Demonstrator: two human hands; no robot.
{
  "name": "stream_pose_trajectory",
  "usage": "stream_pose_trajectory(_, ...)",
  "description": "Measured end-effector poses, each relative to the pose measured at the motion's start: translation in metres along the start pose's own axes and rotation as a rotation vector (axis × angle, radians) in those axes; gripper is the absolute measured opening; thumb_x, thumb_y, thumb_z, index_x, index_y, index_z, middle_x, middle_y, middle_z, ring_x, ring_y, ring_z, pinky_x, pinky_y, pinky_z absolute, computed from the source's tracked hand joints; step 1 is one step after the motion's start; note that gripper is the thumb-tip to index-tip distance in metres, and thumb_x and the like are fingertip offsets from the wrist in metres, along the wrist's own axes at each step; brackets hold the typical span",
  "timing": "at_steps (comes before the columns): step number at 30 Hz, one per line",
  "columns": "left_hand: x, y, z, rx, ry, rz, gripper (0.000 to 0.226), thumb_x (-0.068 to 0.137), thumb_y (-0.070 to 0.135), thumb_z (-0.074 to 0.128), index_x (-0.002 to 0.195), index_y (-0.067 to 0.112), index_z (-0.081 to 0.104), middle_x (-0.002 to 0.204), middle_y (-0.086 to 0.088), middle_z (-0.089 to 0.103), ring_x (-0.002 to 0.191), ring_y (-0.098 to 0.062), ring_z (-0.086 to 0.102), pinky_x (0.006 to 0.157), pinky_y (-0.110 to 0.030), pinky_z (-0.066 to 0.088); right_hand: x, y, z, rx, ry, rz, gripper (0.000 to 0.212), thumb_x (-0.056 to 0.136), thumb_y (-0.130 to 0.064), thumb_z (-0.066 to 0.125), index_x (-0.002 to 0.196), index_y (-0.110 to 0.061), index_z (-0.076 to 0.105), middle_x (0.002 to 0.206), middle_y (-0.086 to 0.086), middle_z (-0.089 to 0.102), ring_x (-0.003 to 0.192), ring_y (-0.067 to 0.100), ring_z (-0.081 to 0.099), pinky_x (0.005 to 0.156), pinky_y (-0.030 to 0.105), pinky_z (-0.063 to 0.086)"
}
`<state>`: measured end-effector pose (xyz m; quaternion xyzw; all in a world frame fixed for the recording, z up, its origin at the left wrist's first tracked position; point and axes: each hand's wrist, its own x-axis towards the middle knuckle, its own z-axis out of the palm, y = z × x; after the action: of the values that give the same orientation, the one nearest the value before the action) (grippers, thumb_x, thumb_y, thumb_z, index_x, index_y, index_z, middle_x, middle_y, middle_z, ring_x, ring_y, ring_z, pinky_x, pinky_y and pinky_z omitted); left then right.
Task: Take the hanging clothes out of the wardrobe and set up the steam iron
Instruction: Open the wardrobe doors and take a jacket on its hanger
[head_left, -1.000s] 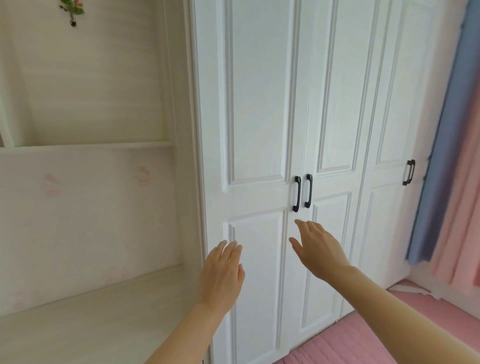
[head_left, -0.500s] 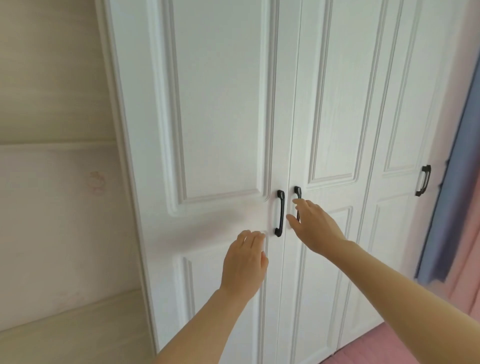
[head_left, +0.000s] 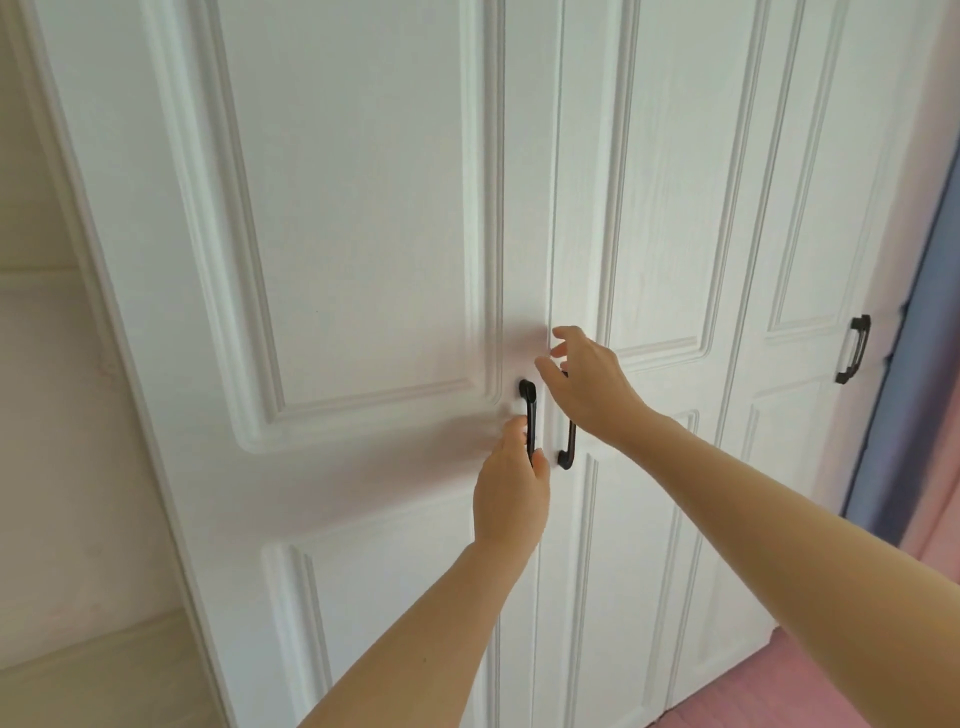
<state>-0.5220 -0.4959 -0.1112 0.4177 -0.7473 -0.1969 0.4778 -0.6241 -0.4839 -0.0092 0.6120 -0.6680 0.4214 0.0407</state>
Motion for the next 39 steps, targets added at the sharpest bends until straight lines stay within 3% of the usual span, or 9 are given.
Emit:
stream_pose_trajectory(4,0.0,0.003,0.003,0.021,0.039,-0.012,0.025,0.099,0.022,0.043,0.123,0.019,0.048,0.101,0.002,0.063,0.093,-0.021,0.058,0.078,-0.038,0.049,0.01,0.002,0.002,0.062,0.021,0.033,0.044,0.097,-0.029,0.046,0.136,-0.009,0.041,0.116,0.006,0.058,0.105,0.022,0.056,0.081,0.026,0.038)
stream_pose_trajectory(9,-0.005,0.006,0.001,0.057,0.031,-0.03,0.028,0.099,0.018,0.041,0.127,0.018,0.045,0.108,0.003,0.061,0.098,-0.021,0.056,0.079,-0.036,0.047,0.013,0.001,-0.002,0.211,0.041,0.085,0.047,0.098,-0.035,0.043,0.139,-0.011,0.04,0.111,-0.002,0.054,0.103,0.022,0.056,0.079,0.03,0.044)
stream_pose_trajectory(16,-0.027,0.016,-0.002,0.053,0.032,-0.014,0.028,0.1,0.019,0.039,0.127,0.02,0.046,0.107,0.006,0.06,0.096,-0.018,0.057,0.077,-0.033,0.046,0.004,-0.005,-0.008,0.474,0.069,0.156,0.04,0.098,-0.038,0.041,0.131,-0.016,0.047,0.1,0.0,0.061,0.078,0.015,0.058,0.069,0.033,0.051)
stream_pose_trajectory(20,-0.044,0.023,-0.006,0.021,0.03,0.009,0.026,0.1,0.02,0.04,0.124,0.02,0.048,0.104,0.008,0.061,0.093,-0.016,0.057,0.076,-0.033,0.049,-0.02,-0.011,-0.017,0.518,0.095,0.188,0.029,0.098,-0.037,0.041,0.118,-0.019,0.052,0.102,0.001,0.062,0.09,0.02,0.062,0.082,0.046,0.055)
stream_pose_trajectory(24,-0.07,0.029,-0.017,-0.078,0.011,0.025,0.022,0.099,0.022,0.044,0.12,0.025,0.051,0.099,0.011,0.062,0.091,-0.012,0.058,0.078,-0.034,0.052,-0.057,-0.022,-0.025,0.535,0.213,0.175,0.021,0.099,-0.037,0.04,0.112,-0.026,0.052,0.104,0.003,0.063,0.084,0.016,0.061,0.062,0.024,0.049)
stream_pose_trajectory(27,-0.095,0.033,-0.033,-0.137,-0.017,0.079,0.019,0.098,0.023,0.047,0.115,0.031,0.052,0.094,0.014,0.062,0.087,-0.007,0.059,0.076,-0.032,0.053,-0.089,-0.035,-0.032,0.515,0.286,0.155,0.023,0.099,-0.039,0.039,0.114,-0.025,0.05,0.092,0.001,0.06,0.069,0.01,0.055,0.052,0.012,0.042)
stream_pose_trajectory(30,-0.124,0.039,-0.053,-0.211,-0.05,0.124,0.019,0.098,0.022,0.047,0.112,0.034,0.053,0.089,0.016,0.061,0.084,-0.006,0.059,0.074,-0.03,0.053,-0.121,-0.049,-0.043,0.5,0.318,0.137,0.02,0.099,-0.041,0.04,0.111,-0.027,0.049,0.082,-0.004,0.055,0.065,0.007,0.052,0.053,0.014,0.041)
stream_pose_trajectory(34,-0.157,0.045,-0.079,-0.318,-0.077,0.138,0.022,0.097,0.014,0.049,0.11,0.031,0.055,0.084,0.011,0.061,0.079,-0.01,0.059,0.073,-0.031,0.052,-0.159,-0.071,-0.057,0.476,0.329,0.122,0.019,0.098,-0.041,0.042,0.11,-0.028,0.048,0.087,-0.002,0.058,0.065,0.008,0.052,0.055,0.017,0.041)
stream_pose_trajectory(39,-0.202,0.05,-0.121,-0.357,-0.074,0.173,0.024,0.097,0.012,0.049,0.115,0.025,0.058,0.09,0.01,0.063,0.085,-0.006,0.061,0.076,-0.02,0.05,-0.209,-0.109,-0.069,0.436,0.347,0.095,0.015,0.098,-0.038,0.044,0.108,-0.028,0.047,0.078,-0.004,0.052,0.066,0.012,0.049,0.059,0.024,0.039)
